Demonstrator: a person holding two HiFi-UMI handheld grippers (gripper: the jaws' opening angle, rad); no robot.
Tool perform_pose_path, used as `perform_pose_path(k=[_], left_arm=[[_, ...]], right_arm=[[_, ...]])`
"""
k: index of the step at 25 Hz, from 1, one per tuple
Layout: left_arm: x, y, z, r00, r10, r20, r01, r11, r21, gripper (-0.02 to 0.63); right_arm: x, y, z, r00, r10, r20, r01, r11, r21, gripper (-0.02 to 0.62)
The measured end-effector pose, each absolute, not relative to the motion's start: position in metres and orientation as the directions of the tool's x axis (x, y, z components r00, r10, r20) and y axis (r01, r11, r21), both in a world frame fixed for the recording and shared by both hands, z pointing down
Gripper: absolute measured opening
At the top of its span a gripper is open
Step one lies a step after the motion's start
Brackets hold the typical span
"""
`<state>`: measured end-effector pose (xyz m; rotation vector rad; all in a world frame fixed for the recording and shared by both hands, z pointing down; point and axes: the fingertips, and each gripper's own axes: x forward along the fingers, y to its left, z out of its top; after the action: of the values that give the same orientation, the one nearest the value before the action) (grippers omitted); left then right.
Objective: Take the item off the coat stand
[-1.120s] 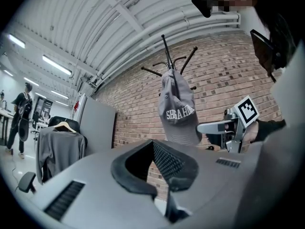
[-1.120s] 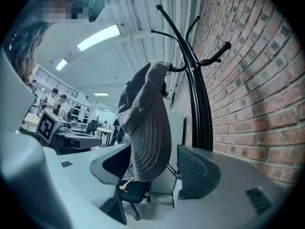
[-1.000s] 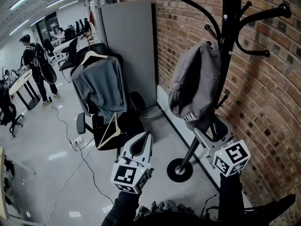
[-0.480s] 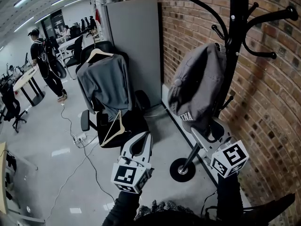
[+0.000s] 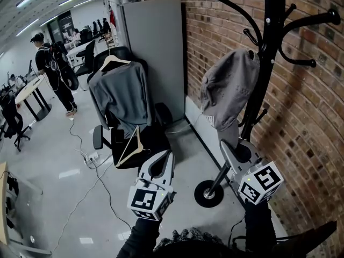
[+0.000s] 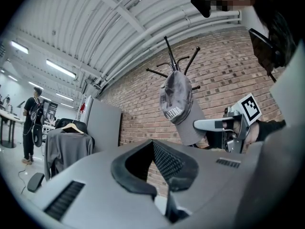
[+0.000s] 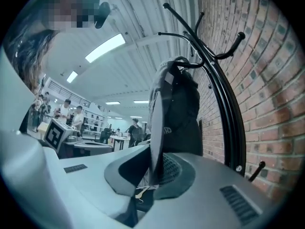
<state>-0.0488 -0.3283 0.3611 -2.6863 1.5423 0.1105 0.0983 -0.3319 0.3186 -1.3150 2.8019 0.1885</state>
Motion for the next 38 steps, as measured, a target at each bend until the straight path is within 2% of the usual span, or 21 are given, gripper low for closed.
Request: perform_pose_path(k=[15, 38], left_arm=[[-0.055, -0.326, 0.355, 0.515, -0.852, -0.095, -0.856, -0.517, -0.007, 0.008], [-0.100, -0.314, 0.341, 0.450, -0.886, -0.109, -0.893, -0.449, -0.032, 0.008]], right_arm=[[0.104, -0.330, 0.296, -0.579, -0.802, -0.144, -0.815, 0.570, 0.100, 0.028], [0.068, -0.342, 0.254, -0.613, -0.766, -0.195, -0.790, 0.602, 0.119, 0.028]])
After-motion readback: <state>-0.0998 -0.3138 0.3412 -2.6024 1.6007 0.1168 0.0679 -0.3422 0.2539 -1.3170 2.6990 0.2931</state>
